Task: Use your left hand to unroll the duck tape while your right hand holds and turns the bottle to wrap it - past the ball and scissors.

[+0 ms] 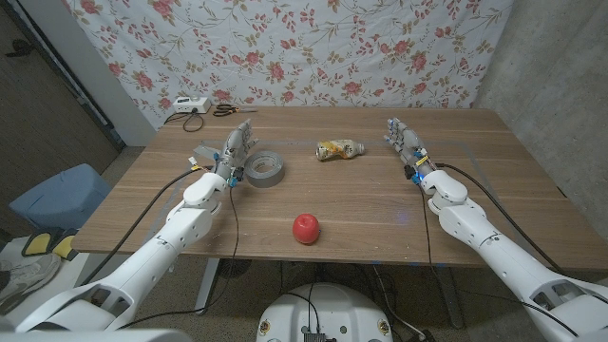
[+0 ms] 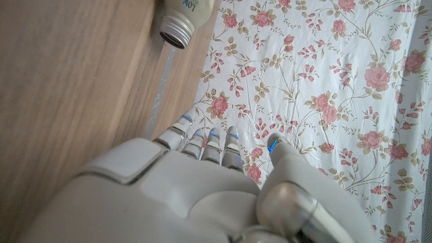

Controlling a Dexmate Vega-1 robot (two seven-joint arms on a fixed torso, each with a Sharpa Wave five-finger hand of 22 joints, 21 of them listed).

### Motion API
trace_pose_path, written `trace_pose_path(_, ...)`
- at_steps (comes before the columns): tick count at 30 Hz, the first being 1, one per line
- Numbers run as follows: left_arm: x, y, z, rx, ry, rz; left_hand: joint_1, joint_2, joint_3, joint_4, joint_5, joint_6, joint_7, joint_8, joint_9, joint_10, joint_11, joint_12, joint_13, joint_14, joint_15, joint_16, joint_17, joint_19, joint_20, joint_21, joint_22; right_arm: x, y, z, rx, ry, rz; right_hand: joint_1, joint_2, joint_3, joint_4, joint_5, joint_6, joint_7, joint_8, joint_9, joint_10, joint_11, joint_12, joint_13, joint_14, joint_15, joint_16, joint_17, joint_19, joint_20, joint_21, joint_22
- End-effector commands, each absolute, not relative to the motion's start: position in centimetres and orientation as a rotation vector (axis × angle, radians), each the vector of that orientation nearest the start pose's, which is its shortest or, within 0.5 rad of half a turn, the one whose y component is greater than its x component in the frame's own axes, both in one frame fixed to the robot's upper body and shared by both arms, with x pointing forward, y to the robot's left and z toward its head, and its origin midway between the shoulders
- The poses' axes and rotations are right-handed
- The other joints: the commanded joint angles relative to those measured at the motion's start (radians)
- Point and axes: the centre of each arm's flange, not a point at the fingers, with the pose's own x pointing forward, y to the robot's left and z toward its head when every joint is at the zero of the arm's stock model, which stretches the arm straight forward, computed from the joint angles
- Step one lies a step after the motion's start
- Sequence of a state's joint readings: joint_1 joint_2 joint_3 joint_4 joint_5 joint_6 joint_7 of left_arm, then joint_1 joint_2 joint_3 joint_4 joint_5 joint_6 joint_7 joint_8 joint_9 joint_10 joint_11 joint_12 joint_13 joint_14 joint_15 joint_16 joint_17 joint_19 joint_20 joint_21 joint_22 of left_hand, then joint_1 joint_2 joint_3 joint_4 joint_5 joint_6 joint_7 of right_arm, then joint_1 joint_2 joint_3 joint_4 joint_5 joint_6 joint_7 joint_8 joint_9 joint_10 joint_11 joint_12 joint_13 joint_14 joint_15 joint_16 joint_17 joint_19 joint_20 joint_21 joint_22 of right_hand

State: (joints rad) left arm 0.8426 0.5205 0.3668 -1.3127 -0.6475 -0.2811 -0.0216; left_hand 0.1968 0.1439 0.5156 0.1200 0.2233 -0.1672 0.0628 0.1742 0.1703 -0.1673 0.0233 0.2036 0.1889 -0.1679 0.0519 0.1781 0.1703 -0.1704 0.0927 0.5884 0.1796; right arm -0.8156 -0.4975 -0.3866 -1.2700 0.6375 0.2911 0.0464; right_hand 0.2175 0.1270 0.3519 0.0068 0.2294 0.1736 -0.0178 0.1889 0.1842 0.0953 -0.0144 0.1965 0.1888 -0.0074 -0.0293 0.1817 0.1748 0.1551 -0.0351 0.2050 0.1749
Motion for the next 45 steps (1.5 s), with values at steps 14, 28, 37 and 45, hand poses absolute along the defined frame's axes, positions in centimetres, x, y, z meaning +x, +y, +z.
trace_pose_path(14, 65.0, 28.9, -1.5, 0.0, -0.599, -0.181, 0.007, 0.001, 0.006, -0.001, 0.007, -0.074, 0.002, 0.008, 0.002, -0.065, 0.003, 0.008, 0.002, -0.083, 0.002, 0.007, 0.004, -0.014, 0.002, 0.001, 0.002, 65.4, -27.4, 0.8, -0.319, -0.568, 0.242, 0.142, -0.019, 0.052, -0.123, -0.007, -0.002, -0.01, 0.006, 0.001, 0.007, 0.007, 0.001, 0.003, 0.016, 0.023, 0.01, 0.002, 0.015, 0.081, 0.0, 0.003)
trace_pose_path(28, 64.5, 29.0, -1.6, 0.005, -0.601, -0.175, 0.008, -0.002, 0.005, -0.006, 0.006, -0.039, -0.006, 0.017, 0.002, -0.041, 0.013, 0.015, 0.001, -0.059, 0.015, 0.012, 0.003, 0.006, 0.012, 0.001, 0.002, 64.7, -25.4, 3.0, -0.599, -0.54, 0.267, 0.176, -0.015, 0.066, -0.15, -0.02, -0.001, -0.021, 0.006, 0.001, 0.02, 0.008, 0.004, 0.004, 0.04, 0.036, 0.017, 0.003, 0.027, 0.111, 0.004, 0.005)
trace_pose_path(37, 64.1, 29.3, -1.8, -0.011, -0.6, -0.186, 0.009, -0.003, 0.005, -0.008, 0.006, -0.033, -0.006, 0.017, 0.002, -0.034, 0.014, 0.016, 0.001, -0.054, 0.015, 0.012, 0.003, 0.01, 0.013, 0.0, 0.002, 64.3, -23.9, 4.2, -0.725, -0.511, 0.327, 0.19, -0.015, 0.071, -0.159, -0.026, -0.007, -0.025, 0.004, 0.002, 0.017, 0.006, 0.002, 0.004, 0.042, 0.037, 0.016, 0.004, 0.03, 0.115, 0.004, 0.005)
trace_pose_path(45, 63.9, 29.2, -1.9, -0.016, -0.604, -0.192, 0.009, -0.004, 0.004, -0.01, 0.006, -0.028, -0.006, 0.017, 0.002, -0.032, 0.015, 0.016, 0.001, -0.053, 0.014, 0.012, 0.003, 0.011, 0.013, -0.001, 0.002, 64.1, -22.5, 5.2, -0.885, -0.486, 0.343, 0.209, -0.021, 0.076, -0.171, -0.034, -0.026, -0.03, -0.001, 0.003, 0.0, 0.002, -0.004, 0.005, 0.03, 0.036, 0.01, 0.004, 0.027, 0.117, 0.003, 0.006)
